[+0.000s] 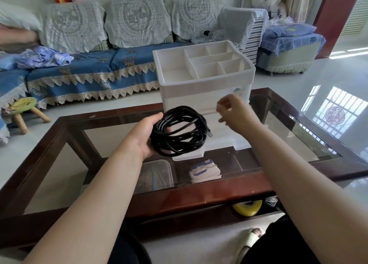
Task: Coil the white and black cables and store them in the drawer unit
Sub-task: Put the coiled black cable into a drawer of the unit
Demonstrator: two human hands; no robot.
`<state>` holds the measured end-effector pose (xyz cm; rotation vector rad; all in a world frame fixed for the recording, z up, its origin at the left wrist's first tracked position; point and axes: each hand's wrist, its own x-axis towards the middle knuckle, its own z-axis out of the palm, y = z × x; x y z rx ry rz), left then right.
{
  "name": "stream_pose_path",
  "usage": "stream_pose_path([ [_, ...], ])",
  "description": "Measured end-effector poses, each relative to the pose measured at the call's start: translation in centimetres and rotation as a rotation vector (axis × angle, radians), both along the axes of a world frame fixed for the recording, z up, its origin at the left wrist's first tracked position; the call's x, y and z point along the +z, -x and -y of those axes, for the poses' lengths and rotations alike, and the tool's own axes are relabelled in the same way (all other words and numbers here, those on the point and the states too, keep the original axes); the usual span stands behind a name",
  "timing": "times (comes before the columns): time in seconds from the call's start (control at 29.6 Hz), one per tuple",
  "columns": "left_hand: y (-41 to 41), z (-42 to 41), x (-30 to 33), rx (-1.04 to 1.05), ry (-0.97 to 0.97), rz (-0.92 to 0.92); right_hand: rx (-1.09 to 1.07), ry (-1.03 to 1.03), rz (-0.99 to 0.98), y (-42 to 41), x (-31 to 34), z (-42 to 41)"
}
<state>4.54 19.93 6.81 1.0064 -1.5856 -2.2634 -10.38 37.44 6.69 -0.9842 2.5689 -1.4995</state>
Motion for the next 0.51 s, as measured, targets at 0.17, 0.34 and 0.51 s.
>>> stream_pose_path([
  [0.17,2.5,-2.4,1.9,-0.188,0.173,0.190,0.229,-0.041,-0.751,-3.4,-2.7,-2.8],
  [0.34,2.5,-1.6,2.7,-0.271,0.187,0.266,0.332,-0.110,-0.557,-1.8,-1.1,-2.0],
  [0.51,2.6,-1.6,2.3,-0.327,0.935,0.356,0.304,-0.326,-0.489,1.2,-0.1,-1.4],
])
